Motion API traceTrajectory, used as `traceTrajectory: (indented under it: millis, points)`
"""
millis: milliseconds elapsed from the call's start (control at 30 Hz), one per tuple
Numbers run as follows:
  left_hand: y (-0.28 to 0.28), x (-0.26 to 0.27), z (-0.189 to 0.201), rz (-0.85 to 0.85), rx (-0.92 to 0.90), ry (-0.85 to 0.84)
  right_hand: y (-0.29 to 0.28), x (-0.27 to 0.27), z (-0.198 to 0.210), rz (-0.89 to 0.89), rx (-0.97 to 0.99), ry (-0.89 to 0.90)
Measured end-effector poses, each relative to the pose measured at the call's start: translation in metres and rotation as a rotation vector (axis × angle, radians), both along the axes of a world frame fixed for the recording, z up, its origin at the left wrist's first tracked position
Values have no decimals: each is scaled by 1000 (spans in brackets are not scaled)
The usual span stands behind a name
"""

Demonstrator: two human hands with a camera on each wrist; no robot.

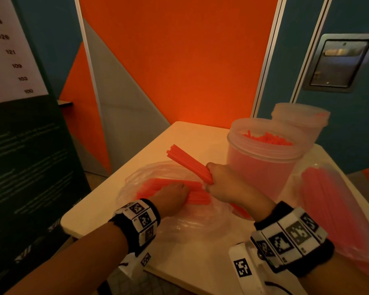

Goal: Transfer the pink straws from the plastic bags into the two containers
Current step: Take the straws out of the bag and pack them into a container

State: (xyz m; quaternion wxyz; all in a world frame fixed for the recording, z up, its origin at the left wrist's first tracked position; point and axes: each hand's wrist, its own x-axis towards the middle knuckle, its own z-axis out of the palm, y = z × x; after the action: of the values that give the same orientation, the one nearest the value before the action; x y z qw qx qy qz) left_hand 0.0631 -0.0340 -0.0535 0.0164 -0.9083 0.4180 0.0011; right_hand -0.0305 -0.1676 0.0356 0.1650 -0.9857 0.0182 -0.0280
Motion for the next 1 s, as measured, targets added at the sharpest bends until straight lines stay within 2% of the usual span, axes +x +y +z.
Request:
traceTrajectory:
  millis: [167, 300, 367, 433, 500, 667, 767, 900, 1000]
  points:
    - [14, -5, 21, 21, -265, -20, -5, 3, -4, -64, 102, -13]
    - [34, -8, 32, 6, -362, 57, -3, 1, 3, -36, 306, -23]
    - [44, -9, 34, -27, -427, 116, 1, -2, 8, 2, 472, -44]
    - [52, -9, 36, -60, -579, 127, 5, -5, 12, 24, 652, -73]
    - [56, -13, 41, -60, -805, 130, 6, -5, 14, -9, 771, -145]
    - [40, -44, 64, 20, -1306, 341, 12, -15, 19, 23, 985, -291]
    - [19, -63, 76, 25, -1533, 463, 15, -27, 16, 73, 1096, -329]
    - [-16, -86, 83, 36, -1685, 703, 13, -39, 1, 67, 1106, -433]
    - [-42, -99, 78, 35, -1667, 794, 7, -51, -15, -3, 1079, -499]
